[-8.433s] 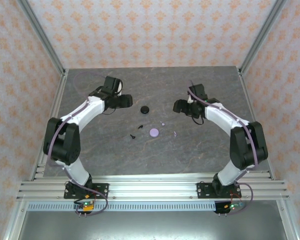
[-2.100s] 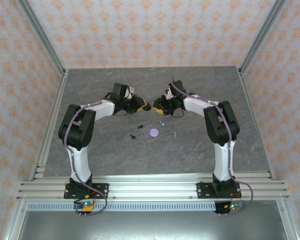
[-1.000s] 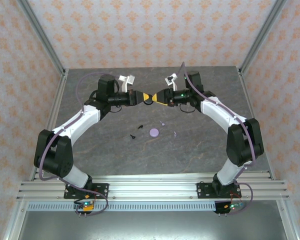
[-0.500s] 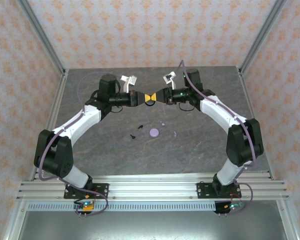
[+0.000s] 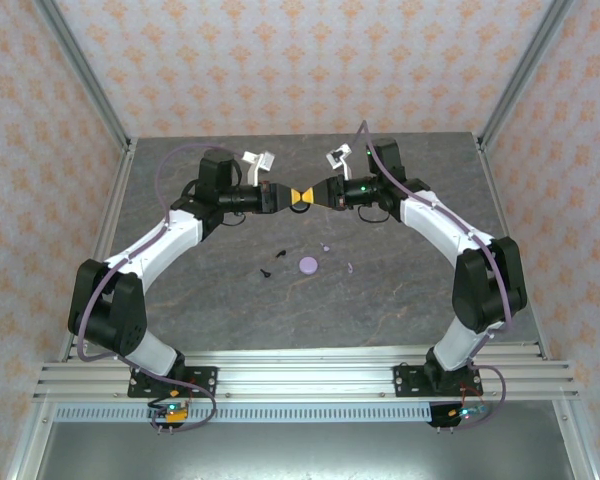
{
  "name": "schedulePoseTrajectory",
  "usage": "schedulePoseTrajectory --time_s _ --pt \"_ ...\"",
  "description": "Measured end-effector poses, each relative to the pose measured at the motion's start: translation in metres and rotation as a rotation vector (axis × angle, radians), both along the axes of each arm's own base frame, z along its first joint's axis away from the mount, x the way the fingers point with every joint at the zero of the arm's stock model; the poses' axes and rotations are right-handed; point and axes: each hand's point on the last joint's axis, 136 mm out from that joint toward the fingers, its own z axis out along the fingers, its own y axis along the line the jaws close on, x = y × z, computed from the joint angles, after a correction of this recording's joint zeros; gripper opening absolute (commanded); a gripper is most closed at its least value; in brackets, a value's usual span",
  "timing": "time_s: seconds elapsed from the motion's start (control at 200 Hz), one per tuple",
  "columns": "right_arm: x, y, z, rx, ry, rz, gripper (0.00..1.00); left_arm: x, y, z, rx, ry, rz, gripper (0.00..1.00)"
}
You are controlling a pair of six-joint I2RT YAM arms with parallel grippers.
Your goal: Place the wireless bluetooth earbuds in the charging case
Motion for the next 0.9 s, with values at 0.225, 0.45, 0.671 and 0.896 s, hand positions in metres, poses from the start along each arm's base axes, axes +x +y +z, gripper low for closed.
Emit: schedulePoseTrajectory --time_s 0.225,0.45,0.671,0.896 --pt "0.002 0.0 0.001 0.006 0.023 -0.012 0.23 -0.005 -0.006 -0.001 0.003 0.0 -0.018 0.44" --pt "0.003 0.001 0.005 0.012 0.021 -0.016 0.23 -0.009 -0.004 0.005 0.01 -0.015 -0.014 0.46" --pt "0.004 0.001 0.008 0.016 0.022 -0.022 0.23 -0.012 -0.002 0.006 0.012 -0.02 -0.009 0.53" --pt "0.005 0.001 0.008 0.016 0.027 -0.027 0.23 -0.013 -0.002 0.003 0.012 -0.012 -0.008 0.54"
